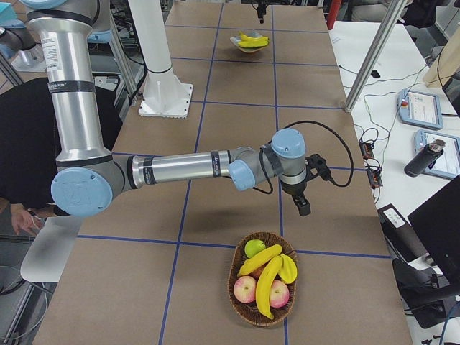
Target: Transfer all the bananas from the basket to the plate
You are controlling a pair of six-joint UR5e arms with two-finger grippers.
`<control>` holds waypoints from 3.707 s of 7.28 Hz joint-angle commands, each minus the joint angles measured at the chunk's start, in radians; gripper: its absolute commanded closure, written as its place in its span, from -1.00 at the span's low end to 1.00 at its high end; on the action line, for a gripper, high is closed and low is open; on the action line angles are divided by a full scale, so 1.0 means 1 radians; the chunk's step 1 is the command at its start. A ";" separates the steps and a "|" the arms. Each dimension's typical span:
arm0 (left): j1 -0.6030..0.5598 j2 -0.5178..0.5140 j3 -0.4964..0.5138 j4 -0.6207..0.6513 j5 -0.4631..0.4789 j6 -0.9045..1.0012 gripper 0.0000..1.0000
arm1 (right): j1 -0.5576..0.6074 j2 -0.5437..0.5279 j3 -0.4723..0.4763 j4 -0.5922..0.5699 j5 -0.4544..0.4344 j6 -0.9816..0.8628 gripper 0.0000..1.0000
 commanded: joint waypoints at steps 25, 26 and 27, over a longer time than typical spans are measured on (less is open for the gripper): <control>-0.005 -0.014 -0.057 0.005 -0.001 0.000 -1.00 | 0.034 -0.042 -0.396 0.169 -0.098 -0.600 -0.36; -0.005 -0.014 -0.057 0.005 -0.001 0.000 -1.00 | 0.034 -0.042 -0.390 0.169 -0.098 -0.600 0.40; -0.005 -0.014 -0.057 0.005 -0.001 0.000 -1.00 | 0.034 -0.040 -0.380 0.169 -0.098 -0.605 0.99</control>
